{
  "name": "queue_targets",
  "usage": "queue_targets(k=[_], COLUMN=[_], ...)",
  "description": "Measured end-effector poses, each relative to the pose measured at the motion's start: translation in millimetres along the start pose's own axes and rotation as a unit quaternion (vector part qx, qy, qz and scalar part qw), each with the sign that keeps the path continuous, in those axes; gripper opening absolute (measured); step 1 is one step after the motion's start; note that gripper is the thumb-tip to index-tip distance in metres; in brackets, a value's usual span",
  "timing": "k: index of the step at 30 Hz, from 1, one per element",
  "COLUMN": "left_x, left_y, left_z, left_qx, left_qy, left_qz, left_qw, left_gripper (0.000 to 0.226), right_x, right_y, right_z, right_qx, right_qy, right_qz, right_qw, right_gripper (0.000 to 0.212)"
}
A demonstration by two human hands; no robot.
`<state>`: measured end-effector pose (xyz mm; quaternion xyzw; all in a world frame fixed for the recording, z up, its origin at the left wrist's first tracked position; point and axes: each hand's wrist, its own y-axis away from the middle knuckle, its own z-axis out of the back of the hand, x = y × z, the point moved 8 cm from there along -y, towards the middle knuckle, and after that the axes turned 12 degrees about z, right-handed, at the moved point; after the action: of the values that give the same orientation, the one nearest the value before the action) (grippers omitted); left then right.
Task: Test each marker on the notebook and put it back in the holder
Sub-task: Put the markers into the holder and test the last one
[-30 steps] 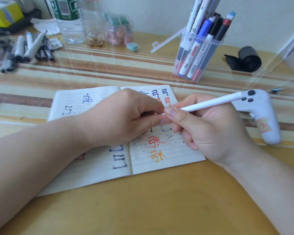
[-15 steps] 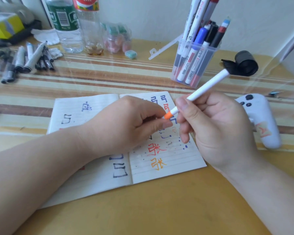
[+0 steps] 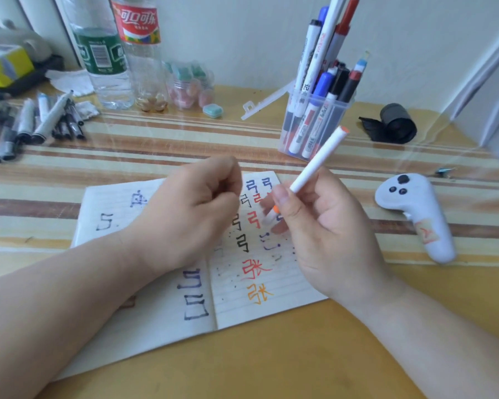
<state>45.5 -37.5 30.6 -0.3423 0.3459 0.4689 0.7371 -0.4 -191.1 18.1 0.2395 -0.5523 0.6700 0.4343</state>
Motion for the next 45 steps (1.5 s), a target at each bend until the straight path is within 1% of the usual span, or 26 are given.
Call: queue_targets(k=[1,2,3,4,6,7,8,10,11,14,15,16,18,20,21,23,25,27,29,31,33,35,37,41,43,45], left_x=[2.9,5.4,5.9,5.1,3.6,4.2,6.4,10.8,11.8,6.7,2.9,0.3,-4.0,-9.1,-9.9,-7.6,-1.9,6.9,19.3,27.7,32.4,35.8,34.8,25.3,26.0,28.5], left_y=[-1.7,-2.8,-3.3,-2.9,-1.1,-1.0,-1.7,-4.0,-4.9,-4.7,-4.3,-4.0,-2.7,-1.3,-0.7,-0.9,-4.2,-9.4,-14.5,-16.6,-18.1,-20.1,-20.8,-18.1,-18.3,-18.8], left_z=[5.6,7.5,7.8,7.5,10.1,14.0,18.9,26.1,26.5,17.8,13.6,8.5,-3.4,-9.2,-10.1,-7.7,-1.9,2.3,2.5,3.6,8.0,12.8,11.1,4.7,4.3,4.2], left_qx=[-0.032,-0.045,-0.046,-0.045,-0.068,-0.093,-0.122,-0.163,-0.168,-0.146,-0.132,-0.107,-0.037,0.004,0.005,-0.023,-0.068,-0.096,-0.088,-0.075,-0.09,-0.101,-0.088,-0.073,-0.076,-0.074], left_qy=[-0.018,-0.027,-0.025,-0.014,0.013,0.032,0.056,0.093,0.085,0.002,-0.034,-0.06,-0.076,-0.081,-0.088,-0.098,-0.116,-0.172,-0.237,-0.241,-0.24,-0.252,-0.242,-0.195,-0.199,-0.199], left_qz=[0.009,0.016,0.02,0.017,0.006,0.006,0.008,0.015,0.018,0.006,-0.004,-0.014,-0.036,-0.063,-0.07,-0.064,-0.042,-0.004,0.051,0.096,0.129,0.158,0.153,0.107,0.096,0.089], left_qw=[0.999,0.999,0.998,0.999,0.998,0.995,0.991,0.982,0.982,0.989,0.991,0.992,0.996,0.995,0.994,0.993,0.99,0.98,0.966,0.963,0.958,0.949,0.954,0.972,0.972,0.973], left_gripper=[0.009,0.009,0.016,0.029,0.058,0.063,0.06,0.04,0.03,0.017,0.012,0.015,0.035,0.042,0.041,0.036,0.022,0.013,0.021,0.026,0.031,0.035,0.029,0.013,0.009,0.008], right_x=[-0.8,-1.3,-0.7,1.6,6.9,7.1,5.7,4.1,5.9,16.6,19.1,20.8,21.6,21.2,20.6,19.1,17.0,14.5,16.5,23.0,28.7,32.3,35.2,44.4,53.4,64.3], right_y=[0.9,2.4,3.8,4.3,2.8,2.6,3.1,4.9,5.4,3.7,2.9,2.3,1.6,1.3,1.1,1.4,2.2,3.0,2.7,2.0,1.7,1.5,1.6,-9.0,-24.3,-47.5], right_z=[-3.0,-6.3,-8.6,-9.5,-8.3,-7.7,-7.4,-7.2,-7.4,-0.5,2.4,4.5,7.3,8.1,8.0,6.7,4.9,5.4,9.5,13.1,15.4,13.0,8.0,5.5,12.7,26.3], right_qx=[0.012,0.024,0.034,0.041,0.053,0.058,0.062,0.067,0.069,0.04,0.028,0.019,0.009,0.005,0.004,0.007,0.012,0.006,-0.016,-0.027,-0.031,-0.01,0.017,0.049,0.04,0.013], right_qy=[-0.02,-0.04,-0.049,-0.043,-0.006,0.007,0.012,0.001,-0.005,-0.022,-0.041,-0.063,-0.1,-0.107,-0.099,-0.069,-0.032,-0.001,0.017,0.031,0.034,0.024,0.022,0.05,0.049,0.058], right_qz=[-0.015,-0.032,-0.042,-0.036,-0.003,0.008,0.011,0.014,0.021,0.051,0.055,0.055,0.052,0.049,0.047,0.041,0.032,0.017,0.017,0.023,0.011,-0.012,-0.016,0.007,0.023,0.045], right_qw=[1.0,0.998,0.997,0.998,0.999,0.998,0.998,0.998,0.997,0.998,0.997,0.996,0.994,0.993,0.994,0.997,0.999,1.0,1.0,0.999,0.999,1.0,0.999,0.998,0.998,0.997], right_gripper=[0.018,0.019,0.019,0.019,0.02,0.022,0.024,0.021,0.018,0.007,0.006,0.008,0.011,0.012,0.012,0.012,0.01,0.01,0.013,0.012,0.018,0.024,0.024,0.018,0.017,0.019])
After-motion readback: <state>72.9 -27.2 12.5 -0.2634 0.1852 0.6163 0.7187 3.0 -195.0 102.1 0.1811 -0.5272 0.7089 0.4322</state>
